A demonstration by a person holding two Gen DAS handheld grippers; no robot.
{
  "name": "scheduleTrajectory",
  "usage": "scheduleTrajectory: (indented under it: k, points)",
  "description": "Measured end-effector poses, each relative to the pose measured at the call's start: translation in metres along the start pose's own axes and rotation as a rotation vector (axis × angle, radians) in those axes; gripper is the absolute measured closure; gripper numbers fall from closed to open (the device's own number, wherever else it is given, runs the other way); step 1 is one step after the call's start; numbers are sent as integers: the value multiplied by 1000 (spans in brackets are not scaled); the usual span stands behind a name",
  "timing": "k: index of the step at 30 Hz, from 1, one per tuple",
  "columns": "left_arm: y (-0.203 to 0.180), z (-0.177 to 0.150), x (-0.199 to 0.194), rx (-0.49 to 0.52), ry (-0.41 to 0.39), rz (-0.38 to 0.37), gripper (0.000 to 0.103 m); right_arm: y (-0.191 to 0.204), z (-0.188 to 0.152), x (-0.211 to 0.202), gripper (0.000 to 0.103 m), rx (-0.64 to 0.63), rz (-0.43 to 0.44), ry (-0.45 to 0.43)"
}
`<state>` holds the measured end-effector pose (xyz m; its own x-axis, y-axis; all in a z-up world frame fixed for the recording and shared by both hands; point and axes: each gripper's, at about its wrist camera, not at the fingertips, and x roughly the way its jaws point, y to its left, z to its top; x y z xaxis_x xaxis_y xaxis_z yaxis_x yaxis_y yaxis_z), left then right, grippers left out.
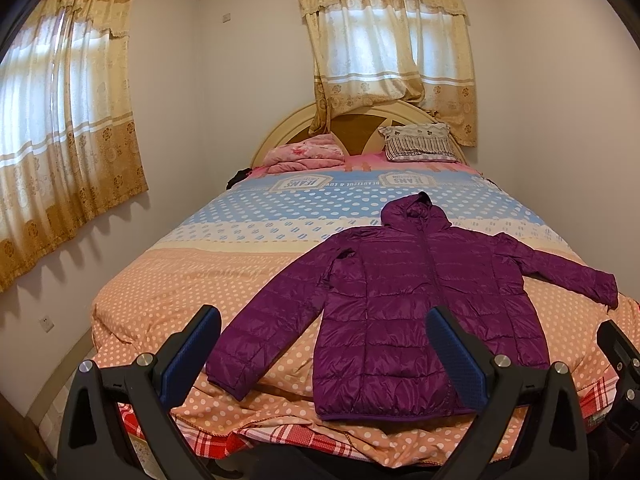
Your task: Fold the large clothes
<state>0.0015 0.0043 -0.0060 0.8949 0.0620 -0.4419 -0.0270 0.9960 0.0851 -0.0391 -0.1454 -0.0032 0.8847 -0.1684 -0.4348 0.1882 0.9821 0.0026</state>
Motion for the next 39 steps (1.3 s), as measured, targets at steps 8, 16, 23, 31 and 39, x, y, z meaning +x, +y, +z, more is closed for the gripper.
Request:
scheduleTrajectory:
  k: [8,16,23,31,39]
  points:
    - [1,0,0,-2,-1,5,1,0,-1,1,0,1,0,3]
    - [1,1,0,1,-1,6,1,1,-2,1,0,1,1,7]
    - [0,0,4,0,4,10,1,1,-3,2,0,2,2,10]
    - [1,-2,6,-1,5,13,1,1,-5,5,0,7,0,15]
    - [2,-2,7,-3,5,14,1,-1,-4,7,0,15,-1,20]
